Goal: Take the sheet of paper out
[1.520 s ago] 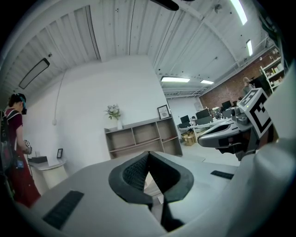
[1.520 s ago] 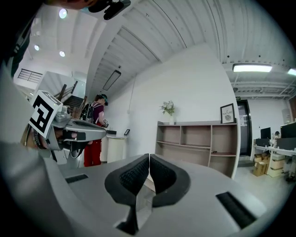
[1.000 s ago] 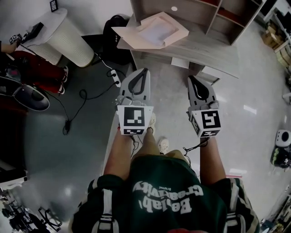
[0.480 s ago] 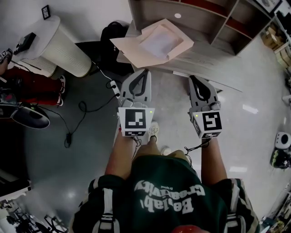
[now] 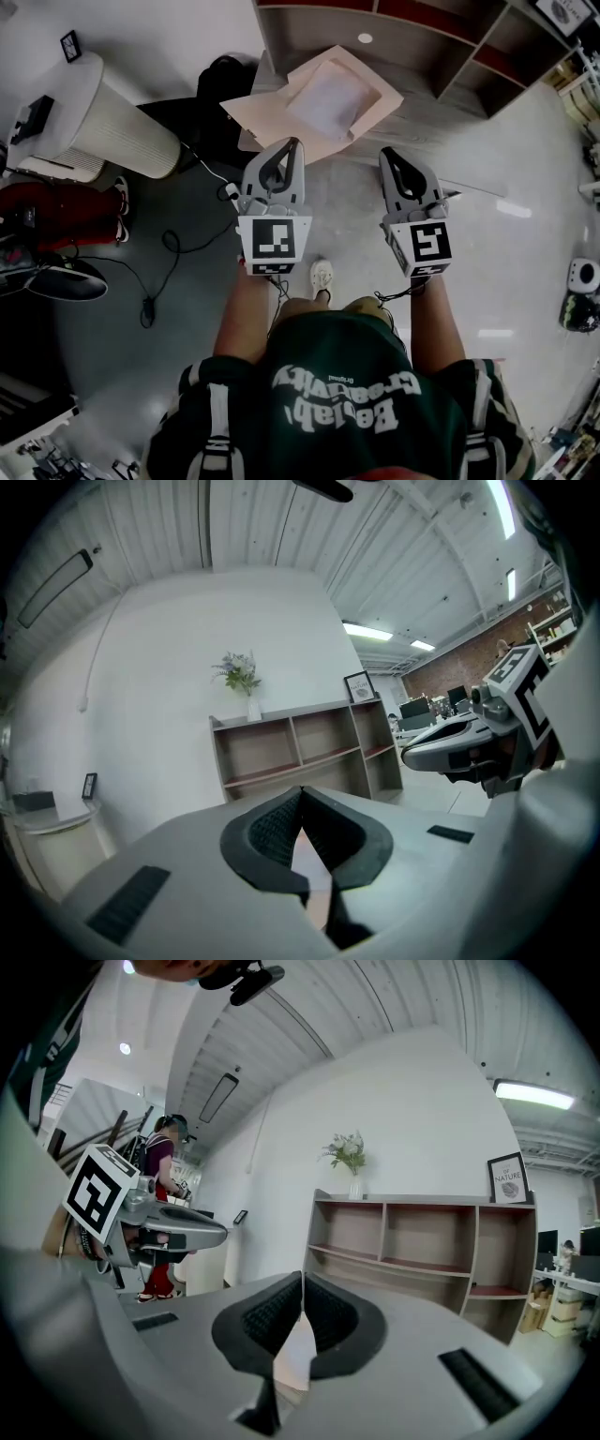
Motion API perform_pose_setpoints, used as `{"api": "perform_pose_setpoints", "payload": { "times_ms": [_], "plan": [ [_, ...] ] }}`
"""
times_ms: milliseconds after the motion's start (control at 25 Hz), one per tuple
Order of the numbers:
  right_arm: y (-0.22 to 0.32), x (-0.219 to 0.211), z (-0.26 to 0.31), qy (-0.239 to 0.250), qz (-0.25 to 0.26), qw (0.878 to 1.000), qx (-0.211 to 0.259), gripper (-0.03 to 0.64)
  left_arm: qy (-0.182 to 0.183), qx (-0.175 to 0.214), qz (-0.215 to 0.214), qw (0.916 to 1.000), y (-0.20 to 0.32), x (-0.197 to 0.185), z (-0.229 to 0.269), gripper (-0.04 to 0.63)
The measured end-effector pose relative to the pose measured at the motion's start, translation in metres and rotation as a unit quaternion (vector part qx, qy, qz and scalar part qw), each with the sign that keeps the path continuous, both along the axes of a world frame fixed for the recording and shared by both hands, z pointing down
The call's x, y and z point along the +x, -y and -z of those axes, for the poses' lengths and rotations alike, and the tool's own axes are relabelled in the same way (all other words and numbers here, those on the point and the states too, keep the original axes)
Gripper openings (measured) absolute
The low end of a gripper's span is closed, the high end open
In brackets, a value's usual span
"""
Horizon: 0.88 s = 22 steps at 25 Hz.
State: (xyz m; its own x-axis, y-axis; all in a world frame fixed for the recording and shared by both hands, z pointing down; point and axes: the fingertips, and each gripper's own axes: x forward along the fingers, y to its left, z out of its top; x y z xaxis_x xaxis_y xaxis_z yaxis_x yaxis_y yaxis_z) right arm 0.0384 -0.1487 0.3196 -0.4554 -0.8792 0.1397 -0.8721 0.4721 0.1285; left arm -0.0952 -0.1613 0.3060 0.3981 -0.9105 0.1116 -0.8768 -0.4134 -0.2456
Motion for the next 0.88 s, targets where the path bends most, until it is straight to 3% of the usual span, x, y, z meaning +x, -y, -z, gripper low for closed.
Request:
{"api": "perform_pose_setpoints", "payload": {
  "times_ms": [320, 880],
  "plan": [
    [0.023, -0.024, -0.001, -0.004, -0.003, 1.000, 0.007, 0.034, -0.008, -0.008, -0.016, 0.9998, 0.027, -0.015, -0.005, 0.017],
    [0.087, -0.019, -0.028, -0.015, 0.011, 1.000, -0.005, 0.034, -0.016, -0.027, -0.027, 0.9991, 0.087, 0.006, -0.034, 0.017]
  ]
}}
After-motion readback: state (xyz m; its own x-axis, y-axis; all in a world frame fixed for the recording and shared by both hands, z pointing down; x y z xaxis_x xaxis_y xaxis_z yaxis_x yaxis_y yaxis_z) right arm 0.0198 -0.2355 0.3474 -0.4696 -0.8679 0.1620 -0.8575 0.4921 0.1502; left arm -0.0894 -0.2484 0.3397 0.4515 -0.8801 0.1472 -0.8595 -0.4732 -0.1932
